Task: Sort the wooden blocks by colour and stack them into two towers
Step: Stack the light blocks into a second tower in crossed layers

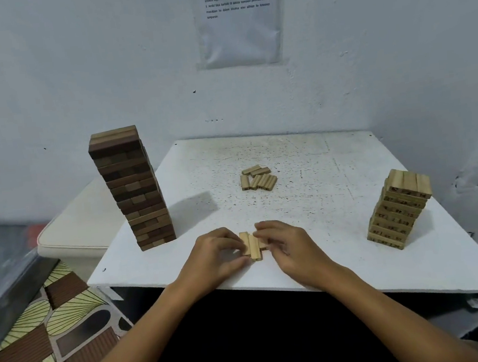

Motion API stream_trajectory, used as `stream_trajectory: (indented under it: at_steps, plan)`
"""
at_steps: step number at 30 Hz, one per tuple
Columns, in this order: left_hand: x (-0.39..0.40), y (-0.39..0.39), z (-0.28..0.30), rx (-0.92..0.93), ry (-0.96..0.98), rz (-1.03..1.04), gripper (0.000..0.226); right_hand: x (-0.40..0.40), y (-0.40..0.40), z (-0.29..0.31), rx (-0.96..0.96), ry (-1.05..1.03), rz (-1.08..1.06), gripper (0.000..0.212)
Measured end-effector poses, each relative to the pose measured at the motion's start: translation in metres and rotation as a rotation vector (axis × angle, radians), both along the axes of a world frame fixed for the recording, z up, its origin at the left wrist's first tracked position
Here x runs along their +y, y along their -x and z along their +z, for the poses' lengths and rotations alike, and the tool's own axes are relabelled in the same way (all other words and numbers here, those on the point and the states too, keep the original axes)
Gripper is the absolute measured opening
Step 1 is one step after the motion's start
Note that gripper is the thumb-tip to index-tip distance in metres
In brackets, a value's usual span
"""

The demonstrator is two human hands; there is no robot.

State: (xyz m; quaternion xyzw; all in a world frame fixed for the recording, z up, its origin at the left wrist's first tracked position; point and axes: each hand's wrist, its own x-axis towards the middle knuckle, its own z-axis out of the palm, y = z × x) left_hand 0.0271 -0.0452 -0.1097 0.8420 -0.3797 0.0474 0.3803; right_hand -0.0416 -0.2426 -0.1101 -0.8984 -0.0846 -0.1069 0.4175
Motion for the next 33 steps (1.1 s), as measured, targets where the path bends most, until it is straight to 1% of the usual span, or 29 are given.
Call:
stream_trajectory:
  at_steps: [2,4,6,8,9,13,15,17,22,25,29,30,31,32,33]
  plan:
    - [-0.002,0.001,0.001,0.009,0.008,0.011,0.025,-0.002,-0.001,0.004,0.0,-0.069,-0.041,0.041]
    - [-0.004,0.003,0.002,0.012,0.001,0.034,0.038,-0.006,-0.004,0.007,0.019,-0.081,-0.066,0.039]
    - [-0.008,0.005,0.003,0.017,-0.04,0.064,0.05,-0.011,-0.007,0.009,0.057,-0.012,-0.074,0.039]
    - [-0.012,0.005,0.004,0.037,-0.076,0.086,0.053,-0.014,-0.011,0.011,0.094,0.082,-0.064,0.039]
    - [-0.014,0.005,0.004,0.053,-0.075,0.092,0.05,-0.015,-0.012,0.013,0.109,0.097,-0.056,0.038]
    - [-0.018,0.003,0.004,0.062,-0.03,0.102,0.025,-0.015,-0.012,0.019,0.119,0.089,-0.075,0.035]
    - [-0.018,0.001,0.006,0.062,-0.027,0.096,0.025,-0.014,-0.009,0.018,0.121,0.075,-0.108,0.037]
    - [-0.017,0.0,0.009,0.067,-0.028,0.084,0.033,-0.013,-0.007,0.017,0.1,0.064,-0.133,0.037]
    - [-0.02,-0.001,0.012,0.153,-0.03,0.046,0.063,-0.005,-0.001,0.015,0.049,0.096,-0.163,0.03]
    - [-0.021,-0.002,0.015,0.21,-0.023,-0.012,0.07,0.001,0.002,0.015,0.03,0.128,-0.169,0.027]
    - [-0.017,-0.007,0.018,0.265,-0.157,-0.036,0.08,0.003,0.005,0.016,0.041,0.167,-0.147,0.024]
    - [-0.017,-0.007,0.017,0.283,-0.166,-0.048,0.081,0.003,0.005,0.016,0.04,0.159,-0.147,0.024]
    - [-0.016,-0.007,0.016,0.3,-0.139,-0.062,0.081,0.004,0.005,0.016,0.037,0.124,-0.156,0.023]
    - [-0.016,-0.007,0.015,0.328,-0.068,-0.073,0.079,0.005,0.004,0.016,0.029,0.054,-0.175,0.023]
    - [-0.017,-0.005,0.015,0.371,0.042,-0.075,0.076,0.007,0.002,0.017,0.02,-0.052,-0.204,0.022]
